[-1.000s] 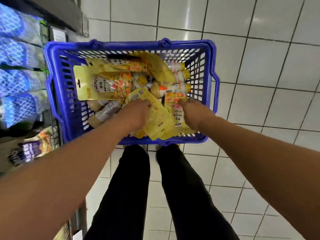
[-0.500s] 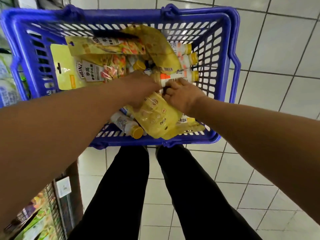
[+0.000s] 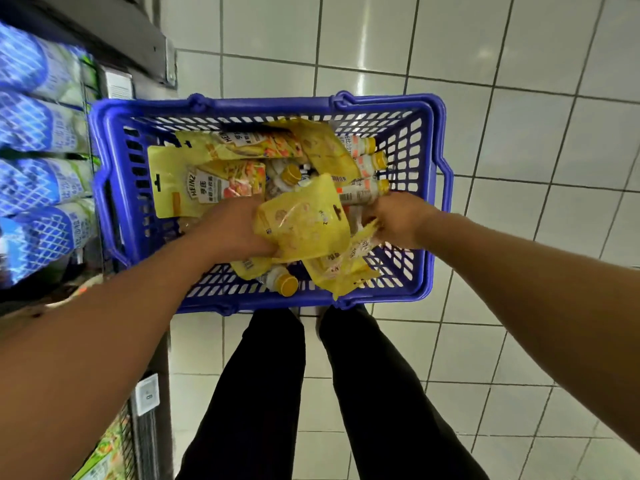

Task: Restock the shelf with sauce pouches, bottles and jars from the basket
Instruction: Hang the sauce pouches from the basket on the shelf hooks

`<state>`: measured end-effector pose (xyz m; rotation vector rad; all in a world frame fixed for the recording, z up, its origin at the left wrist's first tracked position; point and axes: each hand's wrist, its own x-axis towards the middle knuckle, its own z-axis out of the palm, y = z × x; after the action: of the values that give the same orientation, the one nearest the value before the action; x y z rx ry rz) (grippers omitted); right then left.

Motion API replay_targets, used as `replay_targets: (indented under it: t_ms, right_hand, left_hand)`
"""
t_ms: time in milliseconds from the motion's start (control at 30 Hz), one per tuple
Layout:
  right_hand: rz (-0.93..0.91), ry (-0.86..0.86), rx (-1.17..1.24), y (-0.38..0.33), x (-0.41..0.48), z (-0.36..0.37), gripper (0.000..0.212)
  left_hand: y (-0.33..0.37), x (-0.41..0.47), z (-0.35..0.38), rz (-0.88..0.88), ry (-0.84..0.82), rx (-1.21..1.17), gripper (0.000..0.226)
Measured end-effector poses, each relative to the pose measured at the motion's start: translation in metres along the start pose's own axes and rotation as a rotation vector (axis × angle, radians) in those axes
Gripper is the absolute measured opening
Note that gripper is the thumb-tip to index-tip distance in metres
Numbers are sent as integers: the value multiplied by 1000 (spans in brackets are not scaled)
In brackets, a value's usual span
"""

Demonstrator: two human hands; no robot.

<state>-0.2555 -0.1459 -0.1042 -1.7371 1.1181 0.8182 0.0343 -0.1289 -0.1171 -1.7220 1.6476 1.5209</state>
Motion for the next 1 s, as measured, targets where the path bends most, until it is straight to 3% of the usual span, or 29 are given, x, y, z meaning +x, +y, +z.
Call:
replay_targets:
  t_ms: [100,233,433,633,767,1000]
  right_hand:
    - [9,71,538,-2,-28,-1,30]
    - [25,151,1096,-20,-63,3,23]
    - [125,347,1586,-62,-122,7,47]
    - [119,492,1820,-102,-199,-24,53]
    - [90,581,1859,-125,-256,-52,47]
    - [58,733,1887,-164,-347,-104,49]
  left_hand:
    - [-3,-28,-8,-114,53,-368,56]
    - [10,-63,-18,-145,105,-690,48]
    - [36,-111,-34,-187,103,-960,18]
    - [88,-169,-62,-63,91,-1084,27]
    - [128,-215,-83,-1,159,-1156,45]
    - [182,-304,-129,94,282,-1242,53]
